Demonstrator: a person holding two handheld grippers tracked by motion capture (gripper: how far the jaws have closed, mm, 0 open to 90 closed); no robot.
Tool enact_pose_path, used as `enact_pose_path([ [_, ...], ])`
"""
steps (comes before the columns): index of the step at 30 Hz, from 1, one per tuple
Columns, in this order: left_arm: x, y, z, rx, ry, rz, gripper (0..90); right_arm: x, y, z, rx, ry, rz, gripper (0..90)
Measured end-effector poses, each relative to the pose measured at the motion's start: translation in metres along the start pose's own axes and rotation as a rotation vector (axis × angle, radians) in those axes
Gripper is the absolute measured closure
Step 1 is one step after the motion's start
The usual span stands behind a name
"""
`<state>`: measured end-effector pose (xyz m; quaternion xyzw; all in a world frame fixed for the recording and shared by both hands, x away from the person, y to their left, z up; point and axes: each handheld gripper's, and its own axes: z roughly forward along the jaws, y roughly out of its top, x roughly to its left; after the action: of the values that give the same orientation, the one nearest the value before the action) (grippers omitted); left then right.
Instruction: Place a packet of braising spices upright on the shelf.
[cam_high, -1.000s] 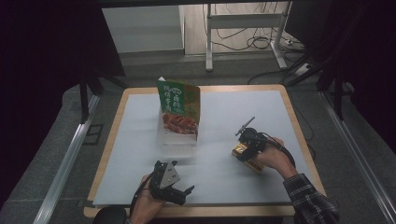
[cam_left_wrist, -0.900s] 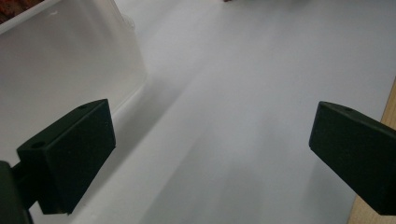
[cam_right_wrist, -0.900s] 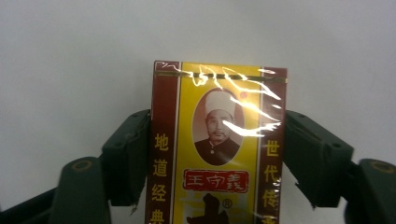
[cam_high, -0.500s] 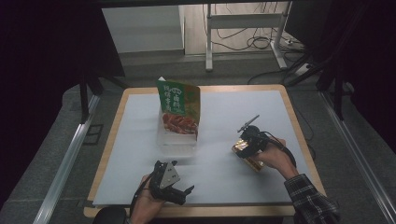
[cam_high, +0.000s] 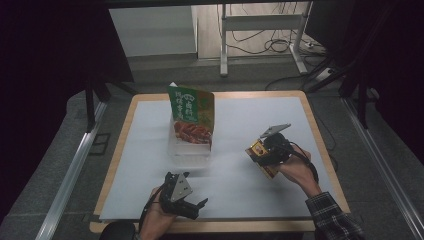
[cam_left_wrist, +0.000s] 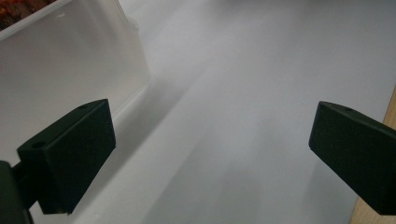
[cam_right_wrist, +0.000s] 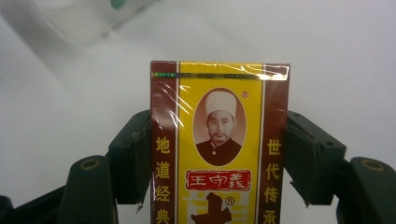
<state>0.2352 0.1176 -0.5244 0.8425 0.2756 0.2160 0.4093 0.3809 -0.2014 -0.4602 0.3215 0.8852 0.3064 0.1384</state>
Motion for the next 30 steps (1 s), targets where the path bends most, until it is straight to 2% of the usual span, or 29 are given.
enact_pose_path([
  [5,0.000,0.000,0.000,0.000,0.000,-0.002,0.1,0.001,0.002,-0.007,-0.088,0.027,0.006,32.4],
  [12,0.002,0.000,-0.002,-0.007,0.002,-0.010,0.1,0.005,0.008,-0.014,-0.178,0.049,0.019,32.4],
  [30,0.004,0.000,-0.004,-0.023,0.002,-0.032,0.1,0.024,0.030,-0.015,-0.323,0.108,-0.034,32.4],
])
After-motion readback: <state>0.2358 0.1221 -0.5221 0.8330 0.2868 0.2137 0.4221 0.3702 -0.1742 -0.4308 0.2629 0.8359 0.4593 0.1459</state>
